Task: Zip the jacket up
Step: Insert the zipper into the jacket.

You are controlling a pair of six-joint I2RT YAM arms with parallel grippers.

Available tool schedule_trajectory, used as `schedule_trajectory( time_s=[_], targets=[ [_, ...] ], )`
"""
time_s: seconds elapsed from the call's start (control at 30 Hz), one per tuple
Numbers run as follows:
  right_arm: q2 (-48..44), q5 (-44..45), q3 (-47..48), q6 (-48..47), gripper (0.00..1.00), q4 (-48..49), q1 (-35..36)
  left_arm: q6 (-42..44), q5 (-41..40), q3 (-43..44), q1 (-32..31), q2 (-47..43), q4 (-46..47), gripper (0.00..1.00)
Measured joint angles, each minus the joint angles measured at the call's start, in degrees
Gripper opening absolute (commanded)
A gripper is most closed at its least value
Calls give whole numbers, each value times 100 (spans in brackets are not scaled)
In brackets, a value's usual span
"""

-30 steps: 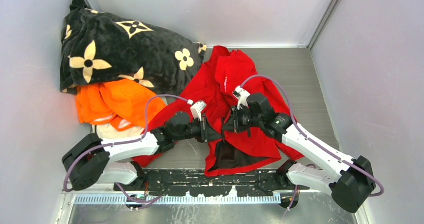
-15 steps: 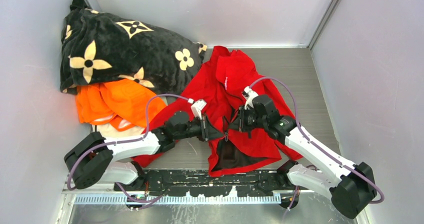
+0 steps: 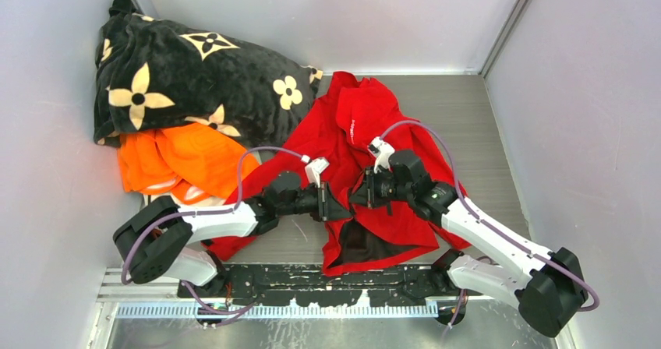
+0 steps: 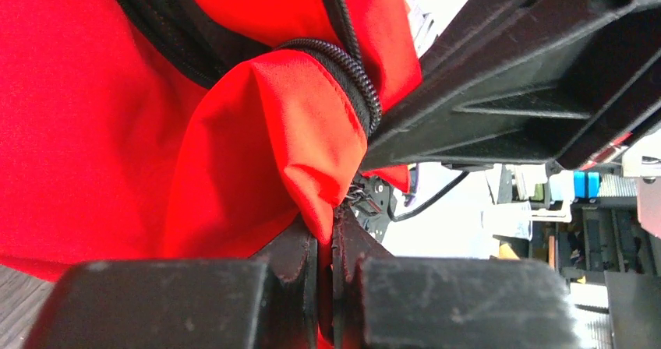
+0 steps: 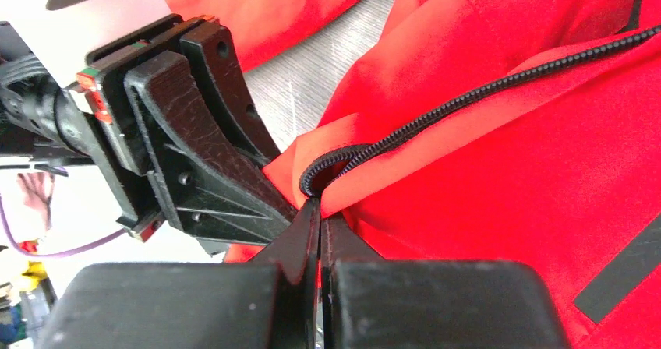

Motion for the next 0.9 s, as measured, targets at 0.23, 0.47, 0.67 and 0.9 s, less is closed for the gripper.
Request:
schedule_trajectory(
  time_s=[0.23, 0.47, 0.67, 0.9],
  targets=[
    [-170, 184, 9, -555, 1, -404, -216, 619, 238, 282, 17, -94, -562, 0],
    [-518, -170, -144, -979, 1, -315, -11, 1276, 678, 625, 15, -109, -1360, 0],
    [-505, 11, -317, -1154, 1, 160, 435, 1250, 866, 678, 17, -35, -1456, 0],
    [-404, 575, -321, -1143, 1, -72, 210, 1425, 951, 704, 103, 24, -1497, 0]
  ],
)
